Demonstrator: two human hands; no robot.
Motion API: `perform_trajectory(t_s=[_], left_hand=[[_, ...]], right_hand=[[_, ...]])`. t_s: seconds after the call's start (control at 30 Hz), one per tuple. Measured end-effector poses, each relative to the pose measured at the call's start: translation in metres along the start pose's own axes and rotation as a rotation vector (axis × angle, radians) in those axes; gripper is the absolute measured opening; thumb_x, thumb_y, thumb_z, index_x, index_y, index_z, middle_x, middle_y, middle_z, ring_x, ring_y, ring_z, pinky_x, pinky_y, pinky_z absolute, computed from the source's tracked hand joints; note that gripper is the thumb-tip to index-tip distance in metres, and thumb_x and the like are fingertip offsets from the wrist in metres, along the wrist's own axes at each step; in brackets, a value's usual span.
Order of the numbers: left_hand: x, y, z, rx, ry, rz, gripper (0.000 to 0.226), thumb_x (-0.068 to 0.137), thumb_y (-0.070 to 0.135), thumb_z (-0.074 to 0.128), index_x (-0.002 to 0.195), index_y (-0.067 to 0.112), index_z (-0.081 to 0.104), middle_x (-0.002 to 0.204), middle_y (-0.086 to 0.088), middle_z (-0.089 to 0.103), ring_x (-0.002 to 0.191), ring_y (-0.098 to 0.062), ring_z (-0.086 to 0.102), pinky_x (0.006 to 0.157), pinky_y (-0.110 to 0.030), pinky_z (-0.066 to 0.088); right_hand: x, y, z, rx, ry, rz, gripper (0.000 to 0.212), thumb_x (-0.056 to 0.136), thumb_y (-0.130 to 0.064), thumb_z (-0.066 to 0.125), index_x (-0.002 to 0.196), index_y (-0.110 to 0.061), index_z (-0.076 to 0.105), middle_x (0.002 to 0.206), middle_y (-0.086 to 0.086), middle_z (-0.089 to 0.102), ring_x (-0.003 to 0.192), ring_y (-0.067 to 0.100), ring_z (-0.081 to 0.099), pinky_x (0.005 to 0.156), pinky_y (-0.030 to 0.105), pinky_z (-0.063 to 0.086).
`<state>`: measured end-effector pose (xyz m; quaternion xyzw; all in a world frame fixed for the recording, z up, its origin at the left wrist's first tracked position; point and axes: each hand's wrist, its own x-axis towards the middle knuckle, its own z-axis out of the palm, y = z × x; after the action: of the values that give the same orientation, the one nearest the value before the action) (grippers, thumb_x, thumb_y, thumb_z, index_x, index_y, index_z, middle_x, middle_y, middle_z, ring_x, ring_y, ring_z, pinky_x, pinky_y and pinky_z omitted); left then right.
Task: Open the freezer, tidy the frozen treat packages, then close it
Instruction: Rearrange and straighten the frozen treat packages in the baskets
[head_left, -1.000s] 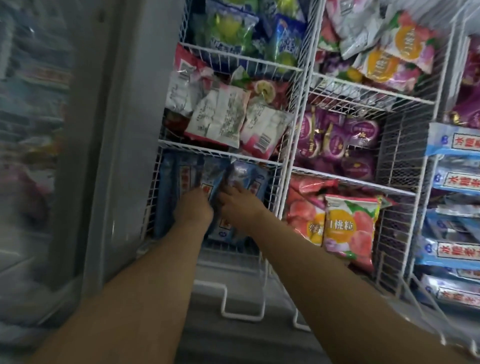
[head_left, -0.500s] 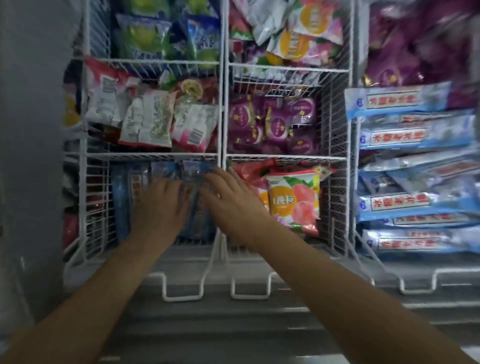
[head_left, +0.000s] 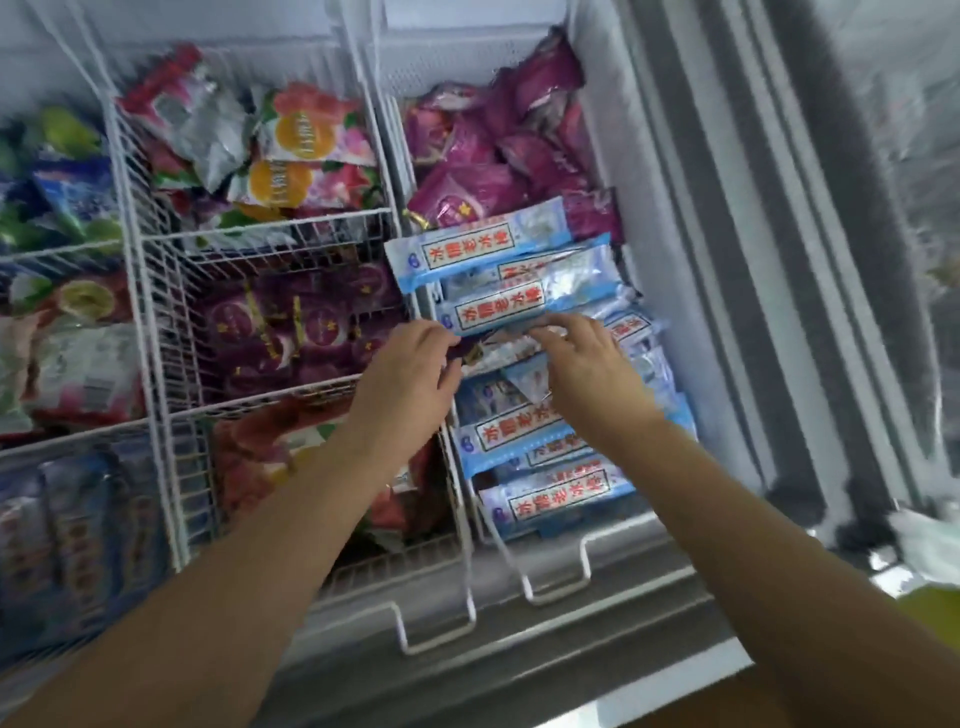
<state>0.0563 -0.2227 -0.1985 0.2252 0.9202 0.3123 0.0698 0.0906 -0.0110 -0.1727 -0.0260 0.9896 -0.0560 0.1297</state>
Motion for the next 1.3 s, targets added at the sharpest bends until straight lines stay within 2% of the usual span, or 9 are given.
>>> perform_trajectory(t_s=[0.17, 0.37, 0.53, 0.7, 0.87, 1.0, 1.1, 1.2, 1.3], left_hand=[[0.08, -0.012, 0.013, 0.152, 0.13, -0.064, 0.035, 0.094, 0.017, 0.059, 0.123, -0.002, 0.058, 0.127, -0.015, 0.054, 0.121, -0.03, 0.049, 0.103, -0.042, 0.042], [0.142, -0.023, 0.02, 0.46, -0.113, 0.017, 0.062, 0.081, 0.031, 0.072, 0.133, 0.008, 0.048, 0.132, -0.012, 0.05, 0.121, -0.032, 0.045, 0.098, -0.045, 0.038], [0.143, -0.024, 0.015, 0.45, -0.068, 0.024, 0.049, 0.08, 0.017, 0.069, 0.125, 0.005, 0.054, 0.119, -0.014, 0.053, 0.114, -0.033, 0.045, 0.092, -0.044, 0.042], [0.115, -0.036, -0.021, 0.343, 0.084, -0.074, 0.041, 0.08, 0.02, 0.069, 0.116, 0.003, 0.058, 0.111, -0.014, 0.053, 0.106, -0.032, 0.047, 0.085, -0.04, 0.042], [0.028, -0.077, -0.083, 0.208, 0.255, -0.362, 0.047, 0.08, 0.028, 0.073, 0.12, 0.009, 0.058, 0.111, -0.011, 0.053, 0.106, -0.028, 0.051, 0.086, -0.039, 0.047], [-0.076, -0.115, -0.128, 0.034, 0.285, -0.669, 0.015, 0.082, 0.032, 0.073, 0.09, 0.022, 0.065, 0.078, -0.001, 0.059, 0.067, -0.004, 0.057, 0.054, -0.032, 0.046], [-0.156, -0.134, -0.143, -0.087, 0.335, -0.957, 0.024, 0.084, 0.029, 0.073, 0.071, 0.034, 0.054, 0.059, 0.012, 0.05, 0.05, 0.011, 0.053, 0.043, -0.018, 0.032], [-0.229, -0.156, -0.149, -0.137, 0.288, -1.173, 0.015, 0.085, 0.025, 0.072, 0.078, 0.018, 0.061, 0.062, 0.006, 0.058, 0.046, 0.0, 0.053, 0.041, -0.017, 0.037], [-0.272, -0.183, -0.15, -0.14, 0.19, -1.288, 0.008, 0.082, 0.019, 0.071, 0.08, 0.015, 0.065, 0.068, 0.0, 0.065, 0.059, -0.015, 0.064, 0.051, -0.03, 0.052]], right_hand=[[0.031, 0.028, 0.004, -0.093, -0.02, -0.092, 0.064, 0.074, 0.004, 0.067, 0.134, -0.012, 0.052, 0.142, 0.014, 0.044, 0.128, 0.036, 0.042, 0.103, 0.05, 0.039], [0.076, 0.016, 0.011, -0.142, -0.003, -0.261, 0.071, 0.083, -0.014, 0.068, 0.146, -0.019, 0.035, 0.148, 0.006, 0.036, 0.14, 0.028, 0.028, 0.116, 0.05, 0.023], [0.092, 0.001, 0.013, -0.216, -0.05, -0.288, 0.06, 0.084, -0.019, 0.065, 0.139, -0.013, 0.042, 0.135, 0.006, 0.042, 0.128, 0.026, 0.038, 0.111, 0.05, 0.029], [0.087, -0.01, 0.003, -0.265, -0.099, -0.238, 0.077, 0.075, -0.014, 0.076, 0.141, -0.015, 0.037, 0.131, 0.007, 0.04, 0.125, 0.028, 0.038, 0.105, 0.051, 0.033], [0.077, -0.044, -0.016, -0.229, 0.022, -0.327, 0.06, 0.074, -0.009, 0.075, 0.129, -0.013, 0.051, 0.125, 0.011, 0.048, 0.115, 0.032, 0.046, 0.098, 0.052, 0.039], [0.077, -0.122, -0.012, -0.147, 0.045, -0.597, 0.056, 0.072, -0.011, 0.074, 0.125, -0.012, 0.056, 0.12, 0.014, 0.052, 0.108, 0.036, 0.049, 0.097, 0.049, 0.037], [0.068, -0.207, 0.006, -0.09, -0.008, -0.859, 0.046, 0.081, -0.014, 0.065, 0.126, -0.013, 0.056, 0.12, 0.012, 0.051, 0.108, 0.033, 0.049, 0.101, 0.043, 0.034], [0.05, -0.293, 0.028, -0.045, -0.121, -1.044, 0.043, 0.087, -0.012, 0.053, 0.13, -0.016, 0.052, 0.125, 0.01, 0.048, 0.113, 0.031, 0.045, 0.105, 0.042, 0.032], [0.032, -0.354, 0.053, -0.037, -0.258, -1.178, 0.042, 0.091, -0.008, 0.05, 0.132, -0.016, 0.051, 0.129, 0.007, 0.047, 0.116, 0.03, 0.043, 0.104, 0.039, 0.033]])
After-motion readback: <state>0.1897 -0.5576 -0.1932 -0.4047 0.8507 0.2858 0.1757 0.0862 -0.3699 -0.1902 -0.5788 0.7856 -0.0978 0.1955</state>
